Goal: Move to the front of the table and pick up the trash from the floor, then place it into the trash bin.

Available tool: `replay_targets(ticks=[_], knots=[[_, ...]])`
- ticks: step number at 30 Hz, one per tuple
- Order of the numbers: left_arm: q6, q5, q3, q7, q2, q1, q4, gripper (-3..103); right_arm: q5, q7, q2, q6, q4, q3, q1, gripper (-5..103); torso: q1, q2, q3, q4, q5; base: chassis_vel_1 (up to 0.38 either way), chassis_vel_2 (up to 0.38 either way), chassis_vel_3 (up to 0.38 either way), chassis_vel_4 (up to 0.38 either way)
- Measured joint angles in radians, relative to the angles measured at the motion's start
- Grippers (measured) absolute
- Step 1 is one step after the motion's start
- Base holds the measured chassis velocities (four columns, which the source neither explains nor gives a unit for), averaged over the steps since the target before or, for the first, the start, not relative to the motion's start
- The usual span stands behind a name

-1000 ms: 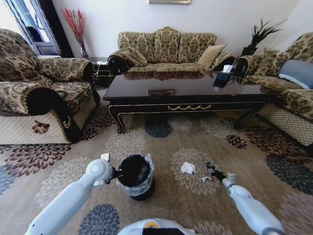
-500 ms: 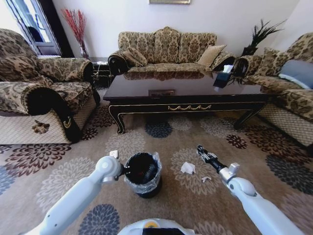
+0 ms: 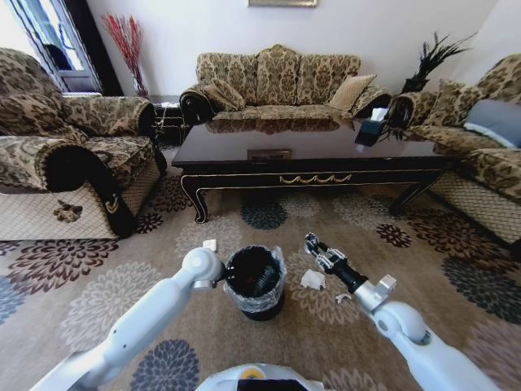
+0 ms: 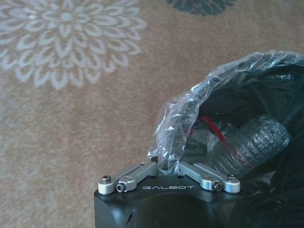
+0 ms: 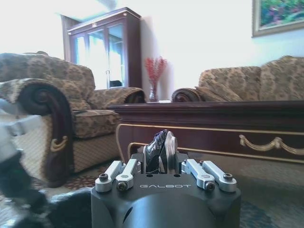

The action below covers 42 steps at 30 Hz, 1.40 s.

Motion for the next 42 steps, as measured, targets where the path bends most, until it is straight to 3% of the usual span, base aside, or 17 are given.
replay_targets(ticks=[6,15,33,35,41,42], knots=[[-0.006,0.002,0.080,-0.017,-0.069,-0.076,0.060,0,-0.077,-0.014,0.022,0.021,0.047,-0.015,-0.062,31,0.000,0.000,0.000,0.0000,0.0002,0.000,0.000,0.000,0.000],[-0.015,-0.005,0.164,-0.037,-0.153,-0.155,0.112,0,-0.101,-0.021,0.036,0.027,0.063,-0.017,-0.098,31,0.000,0.000,0.000,0.0000,0.0001,0.000,0.000,0.000,0.000],[-0.014,-0.012,0.176,-0.038,-0.134,-0.162,0.109,0,-0.117,-0.029,0.049,0.033,0.050,-0.026,-0.111,28,0.000,0.000,0.000,0.0001,0.0001,0.000,0.000,0.000,0.000],[-0.014,-0.013,0.175,-0.038,-0.133,-0.162,0.108,0,-0.118,-0.030,0.050,0.033,0.050,-0.026,-0.115,33,0.000,0.000,0.000,0.0001,0.0001,0.000,0.000,0.000,0.000],[-0.013,-0.013,0.170,-0.038,-0.131,-0.153,0.105,0,-0.120,-0.061,0.050,0.032,0.054,-0.019,-0.126,60,0.000,0.000,0.000,0.0000,0.0000,0.000,0.000,0.000,0.000],[-0.013,-0.013,0.169,-0.038,-0.130,-0.153,0.105,0,-0.120,-0.061,0.050,0.032,0.054,-0.019,-0.126,60,0.000,0.000,0.000,0.0000,0.0000,0.000,0.000,0.000,0.000]])
